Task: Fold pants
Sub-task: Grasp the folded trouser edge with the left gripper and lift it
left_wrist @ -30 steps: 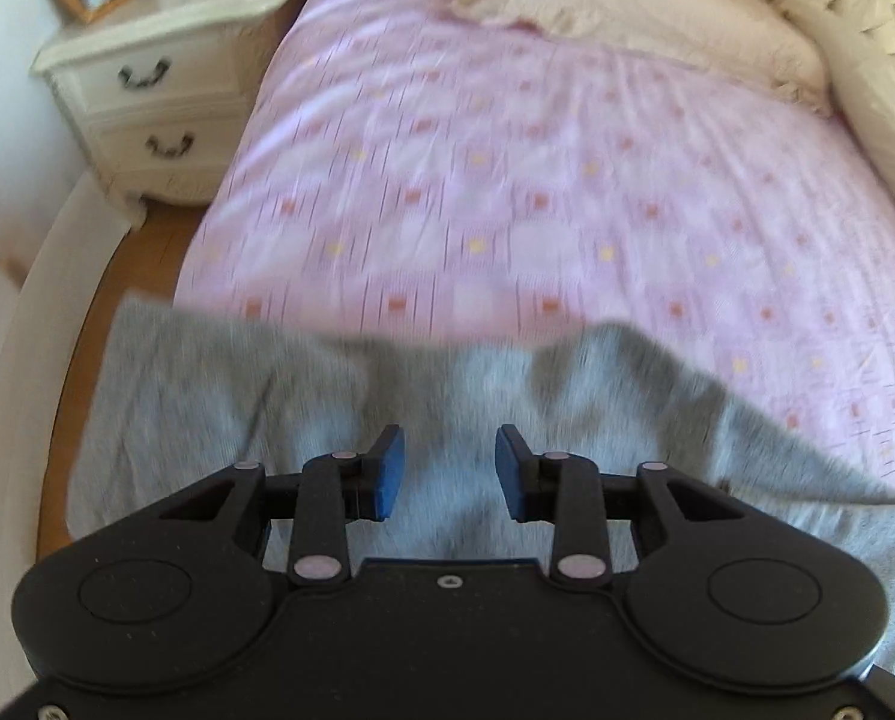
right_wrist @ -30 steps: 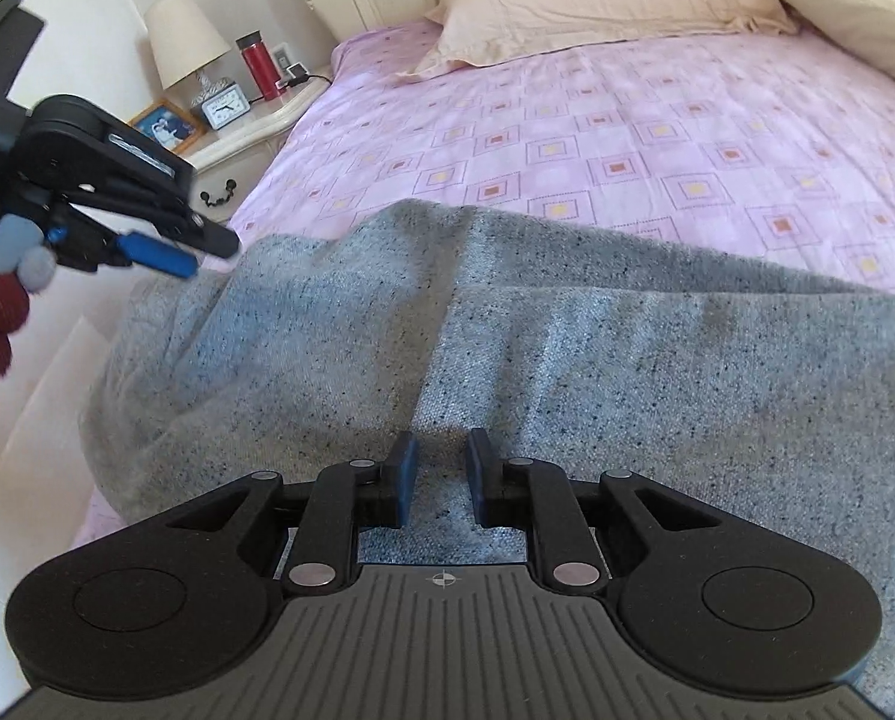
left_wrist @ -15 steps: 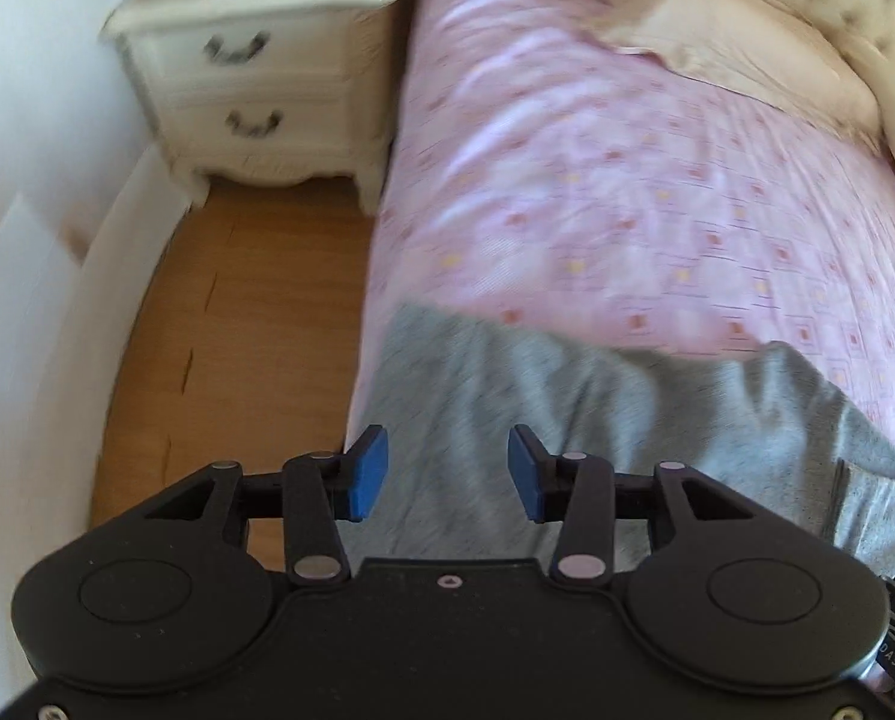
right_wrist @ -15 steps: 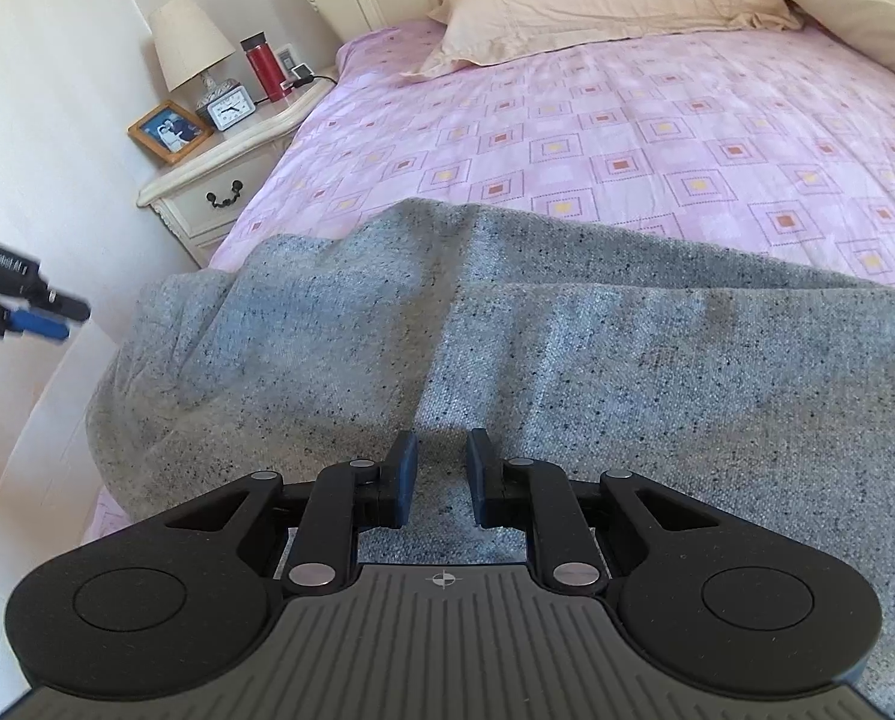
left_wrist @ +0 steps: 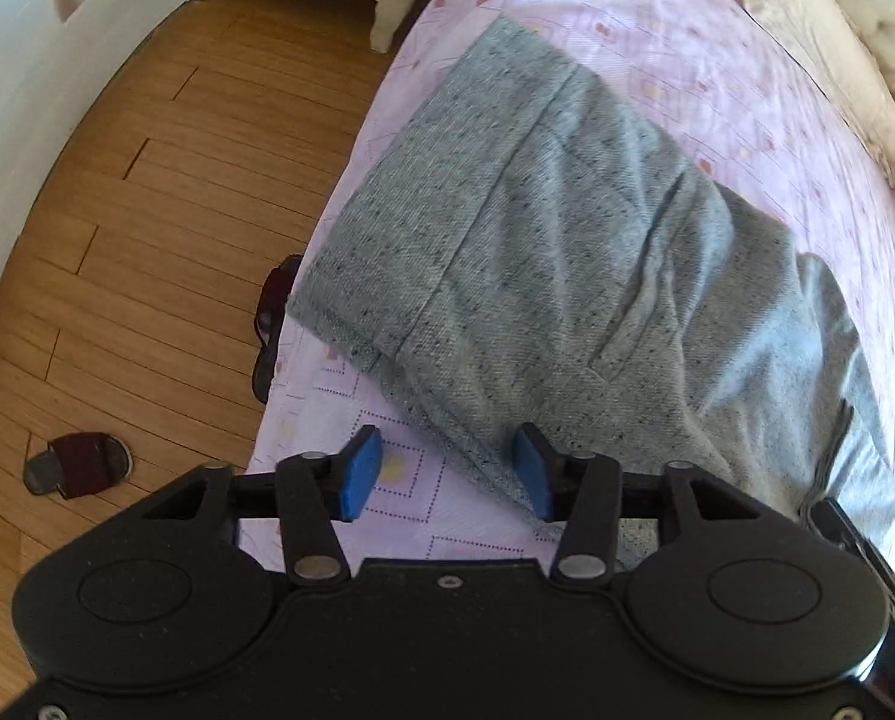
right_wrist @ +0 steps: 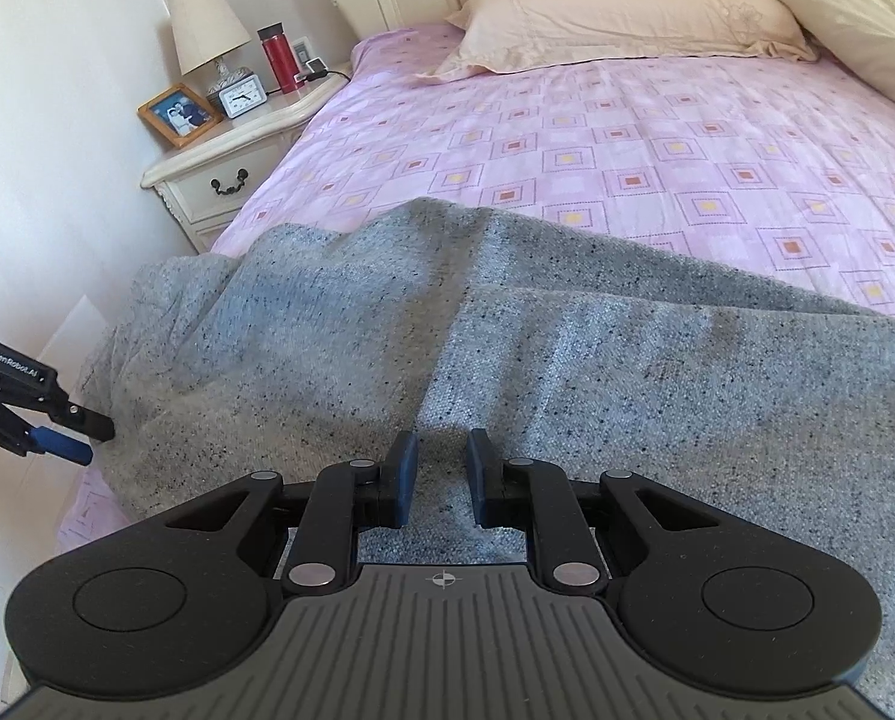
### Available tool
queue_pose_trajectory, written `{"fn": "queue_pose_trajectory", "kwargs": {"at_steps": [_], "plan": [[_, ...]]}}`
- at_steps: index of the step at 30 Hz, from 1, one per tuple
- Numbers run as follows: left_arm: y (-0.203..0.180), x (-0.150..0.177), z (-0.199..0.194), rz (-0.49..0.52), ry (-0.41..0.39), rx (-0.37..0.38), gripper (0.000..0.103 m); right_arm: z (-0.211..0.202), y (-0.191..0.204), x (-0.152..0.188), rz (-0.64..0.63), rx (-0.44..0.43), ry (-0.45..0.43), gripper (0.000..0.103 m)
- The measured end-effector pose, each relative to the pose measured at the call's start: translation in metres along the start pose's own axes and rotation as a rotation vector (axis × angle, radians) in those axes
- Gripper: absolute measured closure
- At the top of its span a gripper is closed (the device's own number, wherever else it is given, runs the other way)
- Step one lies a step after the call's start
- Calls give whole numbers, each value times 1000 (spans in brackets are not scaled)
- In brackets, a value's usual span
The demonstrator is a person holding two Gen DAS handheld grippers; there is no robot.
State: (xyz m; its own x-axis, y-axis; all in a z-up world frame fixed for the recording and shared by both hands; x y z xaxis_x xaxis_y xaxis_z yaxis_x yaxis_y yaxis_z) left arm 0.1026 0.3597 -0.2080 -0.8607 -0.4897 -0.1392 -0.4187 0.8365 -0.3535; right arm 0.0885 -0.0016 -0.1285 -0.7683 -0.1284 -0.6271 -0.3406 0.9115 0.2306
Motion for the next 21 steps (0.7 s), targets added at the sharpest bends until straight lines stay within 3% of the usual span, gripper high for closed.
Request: {"fn": "queue_pose_trajectory", "kwargs": {"at_steps": [7,15,18,20,21], "plan": [[12,-19,6,-106,-24,72,36,3,2,-1,-11,3,-4,85],[19,-33,7,-161,-55,84,31,4,5,-1,-34,14,-10,85],[11,-30,-2,-131,-113,45,43,3,6,-1,-35,14,-10,85],[1,-28,-12,-85,-164,-1,63,3,5,-1,-35,14,-10,85],[-5,-28,-17,-57,-190,-19,68,3,5,-1,-35,13,-9,85]]}}
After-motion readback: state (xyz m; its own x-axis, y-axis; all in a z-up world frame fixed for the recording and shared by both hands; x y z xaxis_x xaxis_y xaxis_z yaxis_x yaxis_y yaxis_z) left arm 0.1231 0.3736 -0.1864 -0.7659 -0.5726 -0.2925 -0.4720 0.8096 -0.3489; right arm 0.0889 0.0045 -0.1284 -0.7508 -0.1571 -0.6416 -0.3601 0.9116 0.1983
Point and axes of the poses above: each gripper's, at about its wrist camera, not at the fingertips, and z roughly the way its jaws point, y to its left, x to its underside, the point moved 6 cm from there along z, roughly the way its jaws point, and after that the axes turned 2 degrees about y, right-handed, at the moved point
